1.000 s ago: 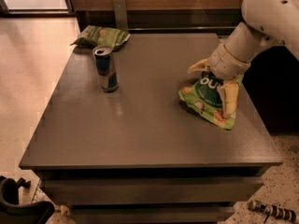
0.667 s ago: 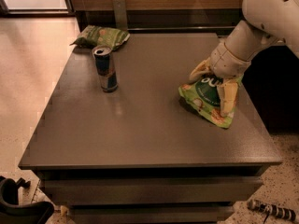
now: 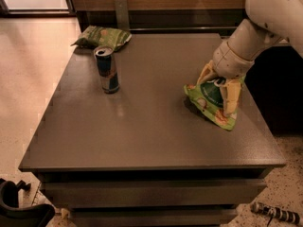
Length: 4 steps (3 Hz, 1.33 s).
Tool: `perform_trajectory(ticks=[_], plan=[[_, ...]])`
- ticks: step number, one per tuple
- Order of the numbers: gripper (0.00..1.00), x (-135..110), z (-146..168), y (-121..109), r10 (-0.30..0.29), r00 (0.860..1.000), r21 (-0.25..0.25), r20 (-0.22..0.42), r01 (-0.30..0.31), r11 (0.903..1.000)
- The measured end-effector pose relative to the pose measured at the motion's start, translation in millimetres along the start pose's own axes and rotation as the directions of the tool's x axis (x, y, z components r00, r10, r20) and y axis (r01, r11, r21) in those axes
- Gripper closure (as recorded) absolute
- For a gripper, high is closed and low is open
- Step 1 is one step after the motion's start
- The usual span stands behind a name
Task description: Move green rice chip bag near green jalapeno chip bag
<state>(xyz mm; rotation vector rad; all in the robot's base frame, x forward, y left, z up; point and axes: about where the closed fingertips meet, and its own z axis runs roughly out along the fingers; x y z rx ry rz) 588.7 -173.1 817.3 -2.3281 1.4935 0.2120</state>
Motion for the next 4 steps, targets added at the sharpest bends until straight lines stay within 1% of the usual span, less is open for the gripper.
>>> perform_trajectory(ticks=[1,2,3,4], plan=[[1.00,-0.5,-1.4,-0.3,0.000,1.000,0.000,0.000,0.000,1.0000],[1.00,-3.7,-5.2,-2.5,0.003,1.000,0.011,-0.011,-0.003,0.9999],[1.00,-8.7,-29.7,-17.5,-0.018,0.997,0.040,-0.073,0.021,0.9990],[1.00,-9.5,-62.3,-45.0,-0.054,0.989,0.079,-0.137,0.065,0.9948]])
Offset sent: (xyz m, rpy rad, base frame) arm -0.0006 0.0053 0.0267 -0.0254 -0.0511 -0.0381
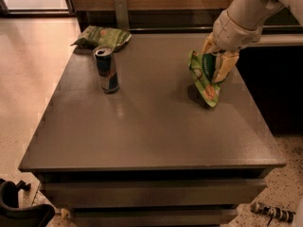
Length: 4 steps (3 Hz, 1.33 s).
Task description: Move green rice chip bag near green jalapeno chip bag
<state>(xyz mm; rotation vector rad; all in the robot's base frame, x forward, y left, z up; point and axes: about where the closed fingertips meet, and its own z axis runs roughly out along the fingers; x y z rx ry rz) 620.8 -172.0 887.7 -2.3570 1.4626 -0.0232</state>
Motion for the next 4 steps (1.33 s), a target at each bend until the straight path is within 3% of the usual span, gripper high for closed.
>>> perform_trajectory(ticks=[1,2,3,4], plan=[[1.00,12.5,-33.5,-41.0,-0.037,0.998,0.078,-0.056,0.042,0.9961],[1.00,28.4,-53.3,-78.5,-0.069,0.994,0.176,-0.084,0.083,0.9809],[1.00,39.5,-63.2,-114.5,-0.071,0.995,0.306,-0.073,0.090,0.9477],[1.00,40.1,-73.1,-146.1,-0.026,1.000,0.469,-0.002,0.023,0.8827]])
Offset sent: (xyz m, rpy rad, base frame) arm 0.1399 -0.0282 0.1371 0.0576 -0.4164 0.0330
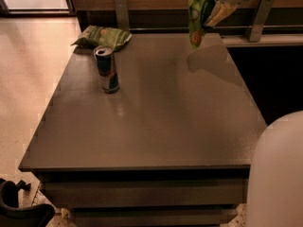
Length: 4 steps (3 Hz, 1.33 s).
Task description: Move green rice chip bag near green jalapeno chip bag
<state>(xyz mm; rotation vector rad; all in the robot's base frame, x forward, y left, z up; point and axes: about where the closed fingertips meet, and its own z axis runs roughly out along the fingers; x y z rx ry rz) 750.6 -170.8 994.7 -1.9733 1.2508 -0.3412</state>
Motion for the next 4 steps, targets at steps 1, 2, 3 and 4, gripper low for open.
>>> perform_trajectory(ticks=[1,2,3,4], plan=[[1.00,-15.9,21.2,-3.5,0.091,0.994,0.083,0.062,-0.096,0.9919],[1.00,-27.7,54.5,4.3,0.107,0.990,0.092,0.086,-0.115,0.9891],[1.00,-27.7,54.5,4.3,0.107,0.990,0.092,0.086,-0.115,0.9891],[1.00,-35.4,76.7,7.4,0.111,0.986,0.070,0.122,-0.120,0.9903]])
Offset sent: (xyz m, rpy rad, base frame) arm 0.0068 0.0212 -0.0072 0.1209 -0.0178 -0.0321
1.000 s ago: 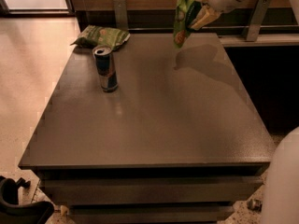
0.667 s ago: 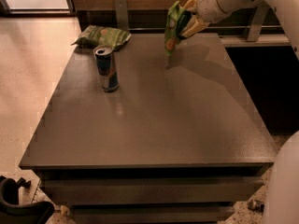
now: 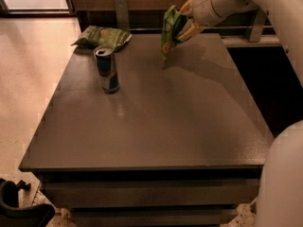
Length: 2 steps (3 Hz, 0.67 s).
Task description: Move green rice chip bag near green jalapeno chip bag
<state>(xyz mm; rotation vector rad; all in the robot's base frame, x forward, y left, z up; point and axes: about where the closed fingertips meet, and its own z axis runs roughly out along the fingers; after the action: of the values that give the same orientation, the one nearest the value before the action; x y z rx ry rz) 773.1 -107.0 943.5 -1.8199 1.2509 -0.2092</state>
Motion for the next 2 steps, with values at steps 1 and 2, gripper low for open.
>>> perform_trajectory(ticks=[1,2], plan=[[1.00,-13.5,45.0,11.0,-0.002,0.997,-0.045,0.080,0.006,0.9990],[1.00,-29.2,88.1,18.4,-0.016,0.989,-0.088,0.144,0.029,0.9957]])
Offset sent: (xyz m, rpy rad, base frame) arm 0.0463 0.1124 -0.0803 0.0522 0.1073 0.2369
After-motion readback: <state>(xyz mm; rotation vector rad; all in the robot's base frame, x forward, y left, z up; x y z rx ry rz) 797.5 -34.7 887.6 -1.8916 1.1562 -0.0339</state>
